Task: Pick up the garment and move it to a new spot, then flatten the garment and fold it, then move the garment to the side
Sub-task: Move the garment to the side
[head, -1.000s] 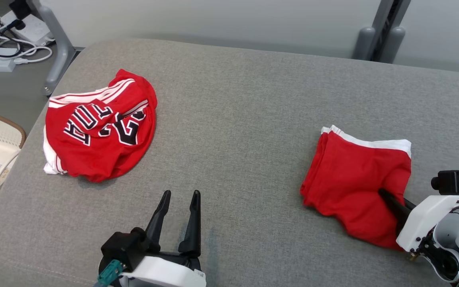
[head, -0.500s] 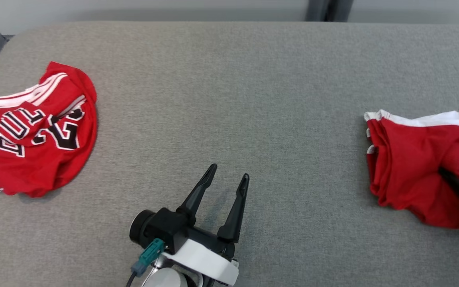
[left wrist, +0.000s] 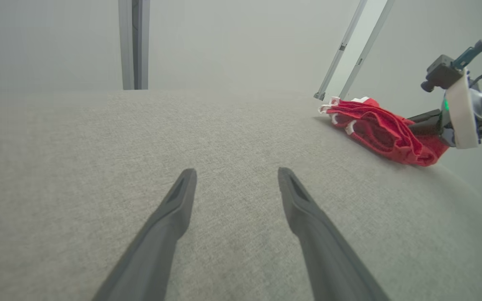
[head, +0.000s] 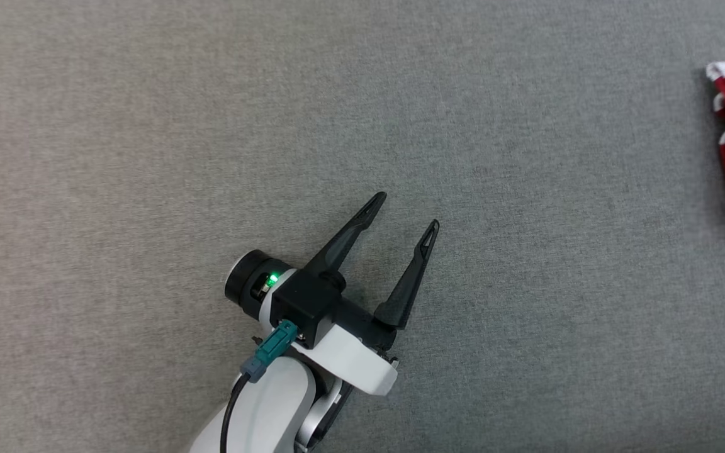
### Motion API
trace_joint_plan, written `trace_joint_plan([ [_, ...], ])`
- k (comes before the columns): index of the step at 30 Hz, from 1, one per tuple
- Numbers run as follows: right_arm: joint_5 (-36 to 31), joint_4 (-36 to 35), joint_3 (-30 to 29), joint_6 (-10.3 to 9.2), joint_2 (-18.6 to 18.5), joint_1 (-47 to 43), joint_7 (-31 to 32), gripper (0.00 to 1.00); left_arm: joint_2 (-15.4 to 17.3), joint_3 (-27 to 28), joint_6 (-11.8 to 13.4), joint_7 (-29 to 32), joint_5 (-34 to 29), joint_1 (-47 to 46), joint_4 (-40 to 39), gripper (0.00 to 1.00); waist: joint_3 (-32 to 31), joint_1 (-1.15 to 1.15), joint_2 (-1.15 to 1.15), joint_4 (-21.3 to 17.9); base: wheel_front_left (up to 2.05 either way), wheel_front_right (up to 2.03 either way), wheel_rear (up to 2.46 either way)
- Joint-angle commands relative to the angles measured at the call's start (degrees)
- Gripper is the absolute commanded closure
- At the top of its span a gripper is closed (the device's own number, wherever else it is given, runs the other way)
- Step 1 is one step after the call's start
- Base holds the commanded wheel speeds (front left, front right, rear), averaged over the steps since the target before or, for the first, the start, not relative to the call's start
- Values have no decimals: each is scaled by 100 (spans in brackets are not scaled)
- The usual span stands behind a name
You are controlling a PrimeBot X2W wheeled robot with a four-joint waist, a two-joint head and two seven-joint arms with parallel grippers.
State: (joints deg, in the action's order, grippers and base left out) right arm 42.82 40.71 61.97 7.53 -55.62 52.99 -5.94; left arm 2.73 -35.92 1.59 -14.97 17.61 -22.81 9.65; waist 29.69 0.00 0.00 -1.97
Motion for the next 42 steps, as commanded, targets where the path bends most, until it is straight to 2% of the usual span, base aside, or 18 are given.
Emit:
trace_joint_plan([
  [1,41,181,8,-7,-37,177,-108,100,33,41,-12,-8,-72,-140,22,0,389,0,0,-270,0,0,0],
  [6,87,752,128,-7,-114,473,-329,100,41,95,-53,9,-179,-189,169,0,589,0,0,-307,0,0,0],
  [10,224,1144,161,-7,-42,584,-496,100,48,112,-77,28,-211,-123,253,0,647,0,0,-293,0,0,0],
  [22,494,1790,266,-7,182,915,-636,100,82,81,35,29,-27,-23,164,0,649,0,0,-92,0,0,0],
  [23,490,1900,264,-7,187,959,-625,61,83,86,54,29,-22,-20,153,0,649,0,0,-78,0,0,0],
  [24,451,1959,297,-7,213,984,-640,0,85,86,59,29,-18,-17,147,0,648,0,0,-64,0,0,0],
  [31,533,2397,140,-7,428,1156,-844,0,84,133,58,21,22,32,174,0,453,0,0,-29,0,0,0],
  [36,527,2532,-1,-6,673,1212,-931,0,47,263,91,3,104,94,98,0,15,0,0,-62,0,0,0],
  [42,408,1845,-503,-6,1091,1220,-937,0,32,544,93,0,214,444,70,0,-723,0,0,-154,0,0,0],
])
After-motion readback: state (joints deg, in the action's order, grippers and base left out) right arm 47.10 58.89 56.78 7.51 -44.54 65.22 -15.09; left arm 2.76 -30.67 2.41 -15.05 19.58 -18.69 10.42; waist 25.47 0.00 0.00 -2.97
